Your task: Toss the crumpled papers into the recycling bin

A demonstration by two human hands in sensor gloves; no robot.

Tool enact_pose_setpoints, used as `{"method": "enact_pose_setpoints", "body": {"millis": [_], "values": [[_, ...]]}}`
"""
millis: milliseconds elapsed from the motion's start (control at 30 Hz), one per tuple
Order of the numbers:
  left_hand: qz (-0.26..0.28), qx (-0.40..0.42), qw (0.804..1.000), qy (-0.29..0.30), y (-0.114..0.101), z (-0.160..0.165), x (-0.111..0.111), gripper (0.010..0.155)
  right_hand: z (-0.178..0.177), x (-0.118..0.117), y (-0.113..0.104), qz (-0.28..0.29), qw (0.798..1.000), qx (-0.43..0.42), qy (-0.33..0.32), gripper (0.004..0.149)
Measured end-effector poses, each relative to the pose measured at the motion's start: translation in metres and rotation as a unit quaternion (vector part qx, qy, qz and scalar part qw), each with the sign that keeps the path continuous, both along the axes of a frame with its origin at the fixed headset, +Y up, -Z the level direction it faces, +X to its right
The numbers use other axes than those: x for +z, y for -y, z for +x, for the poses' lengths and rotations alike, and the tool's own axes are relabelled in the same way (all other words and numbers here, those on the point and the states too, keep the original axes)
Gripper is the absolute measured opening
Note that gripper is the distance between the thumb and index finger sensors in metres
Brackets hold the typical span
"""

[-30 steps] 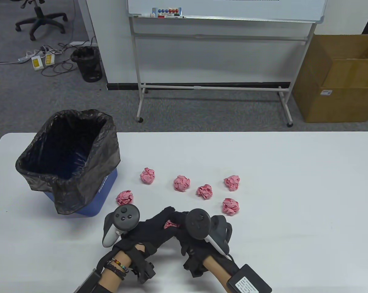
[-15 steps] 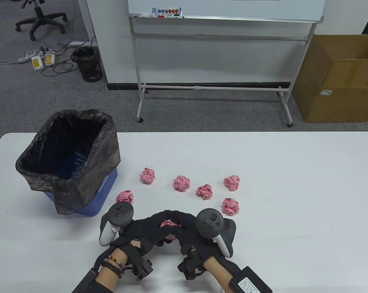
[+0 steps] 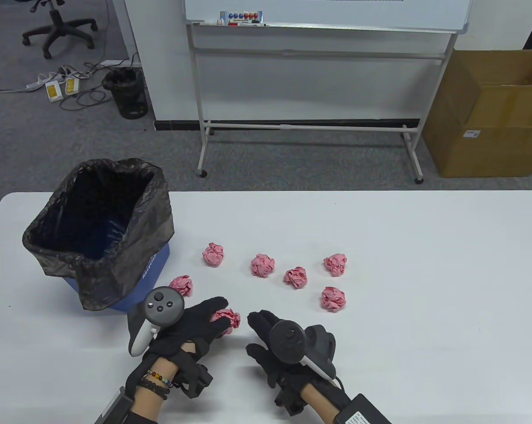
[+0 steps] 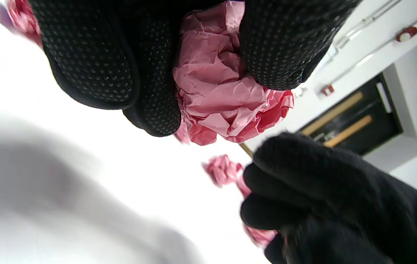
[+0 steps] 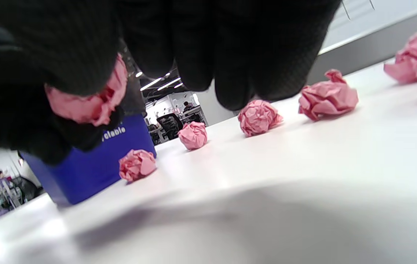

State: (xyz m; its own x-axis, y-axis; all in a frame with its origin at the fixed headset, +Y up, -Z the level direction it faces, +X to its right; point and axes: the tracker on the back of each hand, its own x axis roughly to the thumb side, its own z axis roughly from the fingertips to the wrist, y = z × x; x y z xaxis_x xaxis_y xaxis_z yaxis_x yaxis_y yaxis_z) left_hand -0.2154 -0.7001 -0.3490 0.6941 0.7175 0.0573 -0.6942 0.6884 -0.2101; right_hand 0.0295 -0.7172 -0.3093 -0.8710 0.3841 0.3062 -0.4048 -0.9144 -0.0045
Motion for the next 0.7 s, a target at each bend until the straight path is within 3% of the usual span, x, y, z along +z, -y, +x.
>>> {"method": "enact_pose_setpoints", "body": {"millis": [333,533,700], "values": [[0.039,-0.039,0.997,-0.047,-0.031,-0.008,-0.009,0.064,-0.006,0.001,0.009,-0.003,0.996,0.084,-0.009,0.082],[0.105,-0.055,0.989,-0.091,-0.079,-0.015,-0.017,0.064,-0.007,0.001,0.013,-0.011,0.994,0.107,-0.005,0.087],[0.183,-0.044,0.968,-0.163,-0.121,-0.022,-0.025,0.065,-0.008,0.001,0.013,-0.012,0.993,0.116,-0.009,0.088]]}}
